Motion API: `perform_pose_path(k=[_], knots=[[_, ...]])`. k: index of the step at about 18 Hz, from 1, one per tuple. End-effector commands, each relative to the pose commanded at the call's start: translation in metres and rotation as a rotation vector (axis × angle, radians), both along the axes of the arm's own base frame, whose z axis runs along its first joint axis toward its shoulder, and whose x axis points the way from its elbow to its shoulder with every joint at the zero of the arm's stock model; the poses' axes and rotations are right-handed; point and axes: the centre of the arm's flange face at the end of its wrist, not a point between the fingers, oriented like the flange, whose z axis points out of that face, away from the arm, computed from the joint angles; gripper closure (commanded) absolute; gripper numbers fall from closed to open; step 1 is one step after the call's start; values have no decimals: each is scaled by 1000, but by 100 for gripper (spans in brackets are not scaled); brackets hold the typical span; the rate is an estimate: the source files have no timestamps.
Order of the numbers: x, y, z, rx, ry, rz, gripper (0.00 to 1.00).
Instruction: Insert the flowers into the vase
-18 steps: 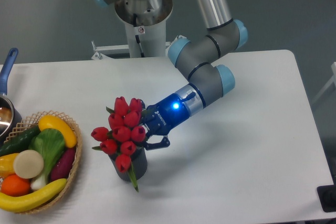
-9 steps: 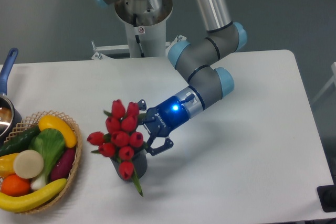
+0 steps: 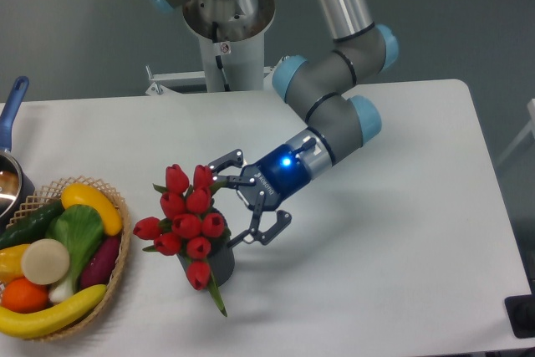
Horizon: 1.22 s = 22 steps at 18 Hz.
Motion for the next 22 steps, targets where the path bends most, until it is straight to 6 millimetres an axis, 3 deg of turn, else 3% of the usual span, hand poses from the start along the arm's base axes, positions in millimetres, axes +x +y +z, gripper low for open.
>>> perform_pose_path(k=[8,12,15,16,19,22], knots=[[-13,-27,29,-54,102,63,0],[-36,-55,50,-96,180,138,0],[-48,-90,84,-165,286,226,0],[-44,-109,121,-256,399,291,0],[-43,-142,144,-516,573,412,0],[-44,-158,173,-577,636,472,0]])
